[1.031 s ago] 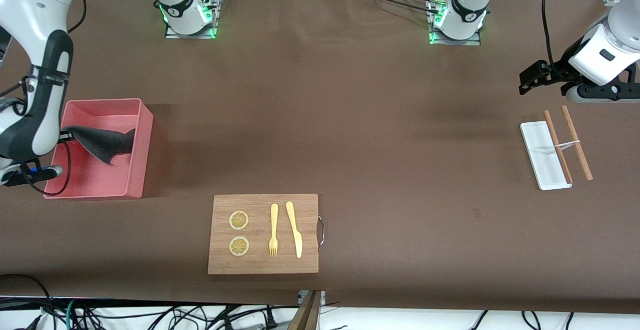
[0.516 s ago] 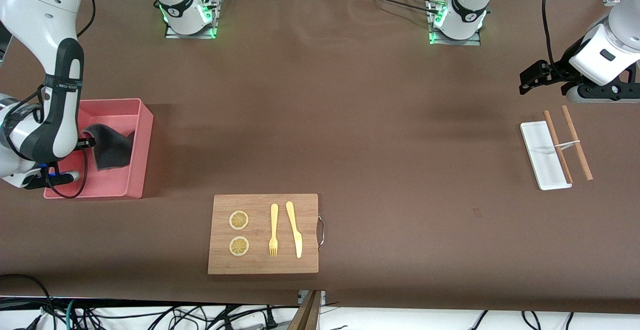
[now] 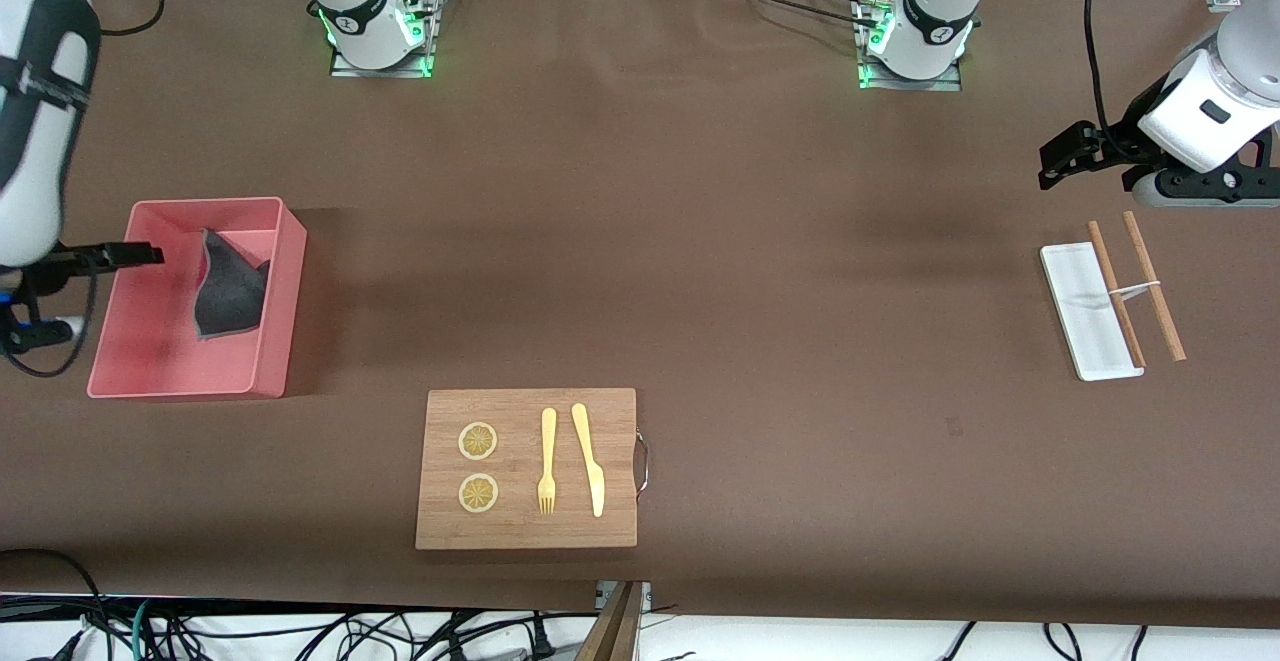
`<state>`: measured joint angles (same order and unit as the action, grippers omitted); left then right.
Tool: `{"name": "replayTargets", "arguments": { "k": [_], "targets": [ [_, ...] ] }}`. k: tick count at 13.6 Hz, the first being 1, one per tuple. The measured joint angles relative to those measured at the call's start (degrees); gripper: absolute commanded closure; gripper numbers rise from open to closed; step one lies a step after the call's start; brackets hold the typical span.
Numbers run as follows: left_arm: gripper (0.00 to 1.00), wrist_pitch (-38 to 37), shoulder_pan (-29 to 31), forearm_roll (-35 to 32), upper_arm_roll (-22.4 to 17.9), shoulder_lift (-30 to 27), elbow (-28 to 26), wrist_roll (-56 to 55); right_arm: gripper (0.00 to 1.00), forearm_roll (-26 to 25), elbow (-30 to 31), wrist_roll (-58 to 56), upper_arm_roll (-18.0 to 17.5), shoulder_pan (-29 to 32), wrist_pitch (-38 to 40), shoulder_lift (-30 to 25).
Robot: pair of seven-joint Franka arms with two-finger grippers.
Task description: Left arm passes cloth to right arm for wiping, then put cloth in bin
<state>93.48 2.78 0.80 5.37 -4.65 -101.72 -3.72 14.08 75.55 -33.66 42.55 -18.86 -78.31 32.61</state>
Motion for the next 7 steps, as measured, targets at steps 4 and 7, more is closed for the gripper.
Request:
{"name": "replayTargets", "arguments": {
  "k": [4,7],
  "targets": [
    [0.00,-0.01,0.03,0.00,-0.01,0.05,-0.03,0.00,0.00,0.00,-8.73,4.78,-0.07,-1.75,9.24,-1.92],
    [0.00,-0.02,0.17,0.00,-0.14,0.25,-0.13,0.00,0.00,-3.42,-9.73,12.88,-6.73,-1.46,10.52,-7.17]
  ]
}}
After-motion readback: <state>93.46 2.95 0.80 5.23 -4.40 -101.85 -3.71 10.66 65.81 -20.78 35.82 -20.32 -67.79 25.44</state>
